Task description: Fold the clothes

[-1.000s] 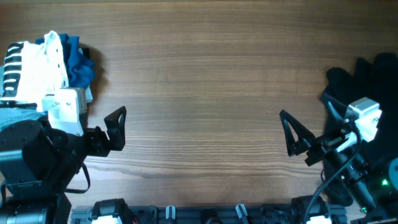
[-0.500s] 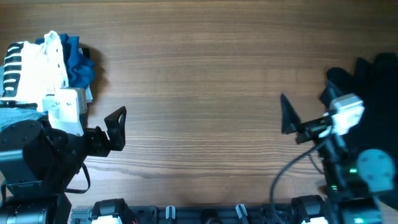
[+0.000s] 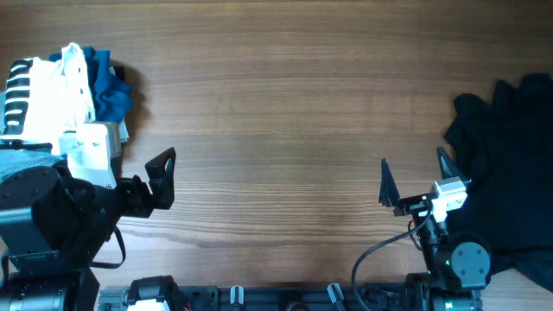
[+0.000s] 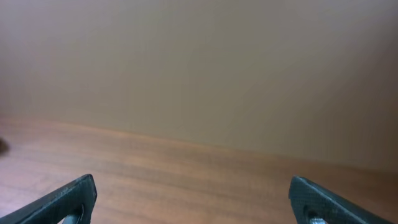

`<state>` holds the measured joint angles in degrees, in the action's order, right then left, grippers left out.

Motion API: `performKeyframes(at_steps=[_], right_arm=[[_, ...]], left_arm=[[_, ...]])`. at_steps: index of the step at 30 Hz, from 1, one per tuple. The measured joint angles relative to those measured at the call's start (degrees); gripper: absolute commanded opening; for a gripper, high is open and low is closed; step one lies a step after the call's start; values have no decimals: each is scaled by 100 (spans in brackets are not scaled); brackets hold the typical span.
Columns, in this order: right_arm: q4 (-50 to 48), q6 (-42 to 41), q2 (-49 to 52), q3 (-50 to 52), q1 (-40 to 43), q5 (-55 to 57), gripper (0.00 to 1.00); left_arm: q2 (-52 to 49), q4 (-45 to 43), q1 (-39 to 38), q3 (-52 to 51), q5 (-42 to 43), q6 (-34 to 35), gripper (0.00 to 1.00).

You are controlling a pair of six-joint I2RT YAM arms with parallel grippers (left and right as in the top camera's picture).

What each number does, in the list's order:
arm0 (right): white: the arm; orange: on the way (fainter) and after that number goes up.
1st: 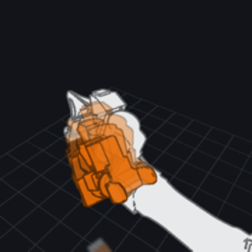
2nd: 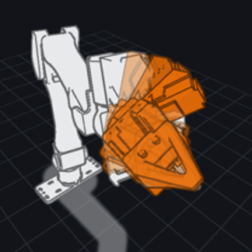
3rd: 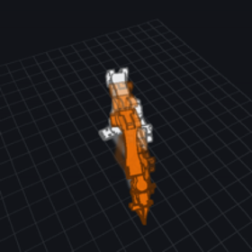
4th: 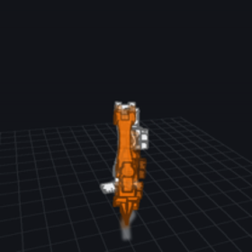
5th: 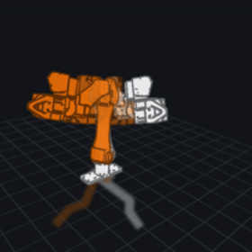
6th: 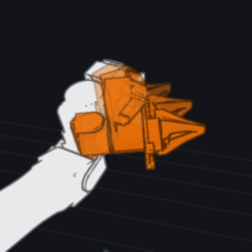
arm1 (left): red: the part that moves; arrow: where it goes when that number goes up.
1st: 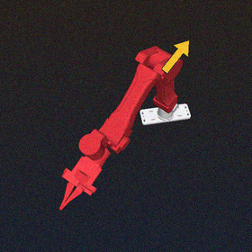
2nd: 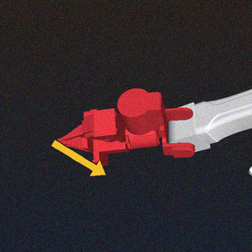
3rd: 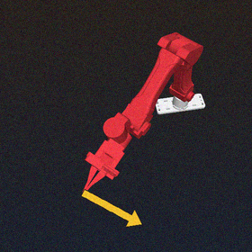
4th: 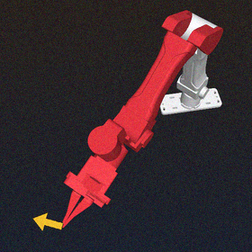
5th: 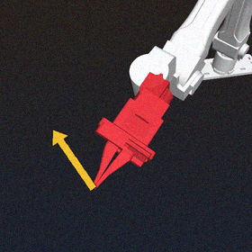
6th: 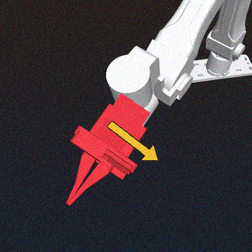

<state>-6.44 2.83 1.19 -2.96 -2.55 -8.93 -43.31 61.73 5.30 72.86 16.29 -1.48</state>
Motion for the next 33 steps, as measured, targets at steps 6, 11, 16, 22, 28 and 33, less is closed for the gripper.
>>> performKeyframes(at_steps=[6,11,16,22,28,33], right_arm=[[153,-170,-9,260,15,0,100],[581,-214,-13,260,15,0,100],[581,-214,-7,260,15,0,100],[581,-214,-2,260,15,0,100],[581,-214,-2,260,15,0,100],[581,-214,-2,260,15,0,100]], left_arm=[[0,0,0,0,0,0,100],[0,0,0,0,0,0,100],[0,0,0,0,-2,0,100],[0,0,0,0,0,0,100],[2,0,0,0,0,0,100],[313,-313,-17,-153,-46,0,100]])
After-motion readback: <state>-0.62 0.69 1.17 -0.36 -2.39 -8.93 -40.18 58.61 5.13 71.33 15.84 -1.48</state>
